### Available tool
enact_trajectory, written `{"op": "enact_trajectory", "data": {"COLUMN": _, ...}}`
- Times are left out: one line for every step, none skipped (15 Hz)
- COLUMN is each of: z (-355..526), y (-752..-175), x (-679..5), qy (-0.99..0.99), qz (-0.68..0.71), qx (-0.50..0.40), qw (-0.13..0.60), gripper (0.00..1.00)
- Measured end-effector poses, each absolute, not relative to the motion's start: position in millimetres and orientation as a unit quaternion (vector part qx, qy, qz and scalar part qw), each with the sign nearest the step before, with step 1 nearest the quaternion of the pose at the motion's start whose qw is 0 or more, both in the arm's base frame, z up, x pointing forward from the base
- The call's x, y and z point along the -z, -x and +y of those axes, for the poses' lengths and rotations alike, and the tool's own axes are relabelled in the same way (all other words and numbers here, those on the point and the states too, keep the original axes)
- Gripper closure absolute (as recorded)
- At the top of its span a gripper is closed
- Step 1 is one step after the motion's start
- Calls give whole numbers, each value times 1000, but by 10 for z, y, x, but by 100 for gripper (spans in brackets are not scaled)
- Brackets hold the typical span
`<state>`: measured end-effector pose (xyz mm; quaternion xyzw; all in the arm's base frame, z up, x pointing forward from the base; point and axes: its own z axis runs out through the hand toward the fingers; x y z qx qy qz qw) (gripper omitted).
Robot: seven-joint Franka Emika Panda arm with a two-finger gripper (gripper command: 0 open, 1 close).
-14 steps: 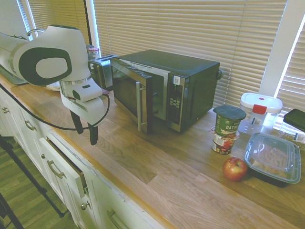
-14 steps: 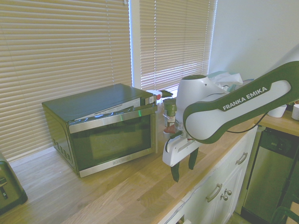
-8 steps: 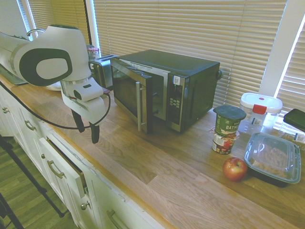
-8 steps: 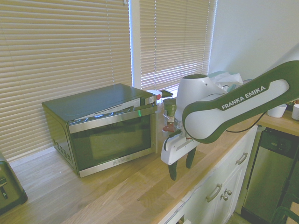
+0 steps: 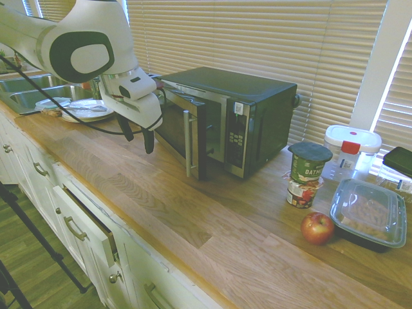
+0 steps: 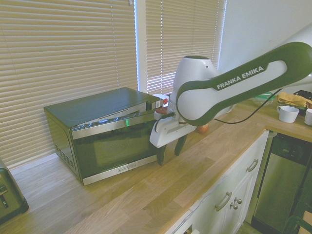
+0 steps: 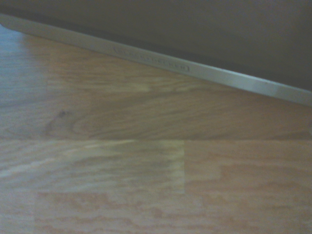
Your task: Close the microwave
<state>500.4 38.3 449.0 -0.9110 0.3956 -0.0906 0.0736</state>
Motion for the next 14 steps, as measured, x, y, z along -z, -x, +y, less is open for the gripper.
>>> {"op": "enact_trajectory", "data": {"z": 400, "y": -5117, "x": -4539, "qy": 910, "qz": 398, "qx": 92, "qw": 74, "gripper": 0}}
{"op": "enact_trajectory", "data": {"z": 409, "y": -5236, "x": -4598, "qy": 909, "qz": 399, "qx": 95, "qw": 76, "gripper": 0}}
{"op": "enact_trajectory", "data": {"z": 415, "y": -5352, "x": -4648, "qy": 908, "qz": 401, "qx": 98, "qw": 78, "gripper": 0}}
{"op": "enact_trajectory", "data": {"z": 417, "y": -5472, "x": -4694, "qy": 906, "qz": 403, "qx": 103, "qw": 80, "gripper": 0}}
{"op": "enact_trajectory", "data": {"z": 411, "y": -5587, "x": -4726, "qy": 904, "qz": 407, "qx": 106, "qw": 80, "gripper": 0}}
{"op": "enact_trajectory", "data": {"z": 403, "y": -5709, "x": -4754, "qy": 902, "qz": 412, "qx": 106, "qw": 78, "gripper": 0}}
{"op": "enact_trajectory", "data": {"z": 395, "y": -5839, "x": -4764, "qy": 900, "qz": 416, "qx": 106, "qw": 76, "gripper": 0}}
{"op": "enact_trajectory", "data": {"z": 378, "y": -5965, "x": -4775, "qy": 897, "qz": 421, "qx": 109, "qw": 76, "gripper": 0}}
{"op": "enact_trajectory", "data": {"z": 352, "y": -6079, "x": -4789, "qy": 895, "qz": 426, "qx": 110, "qw": 76, "gripper": 0}}
{"op": "enact_trajectory", "data": {"z": 329, "y": -6183, "x": -4802, "qy": 892, "qz": 432, "qx": 112, "qw": 77, "gripper": 0}}
{"op": "enact_trajectory", "data": {"z": 297, "y": -6277, "x": -4831, "qy": 888, "qz": 437, "qx": 116, "qw": 80, "gripper": 0}}
{"op": "enact_trajectory", "data": {"z": 279, "y": -6371, "x": -4855, "qy": 885, "qz": 441, "qx": 121, "qw": 82, "gripper": 0}}
{"op": "enact_trajectory", "data": {"z": 271, "y": -6473, "x": -4868, "qy": 882, "qz": 446, "qx": 125, "qw": 85, "gripper": 0}}
{"op": "enact_trajectory", "data": {"z": 270, "y": -6571, "x": -4855, "qy": 879, "qz": 451, "qx": 128, "qw": 86, "gripper": 0}}
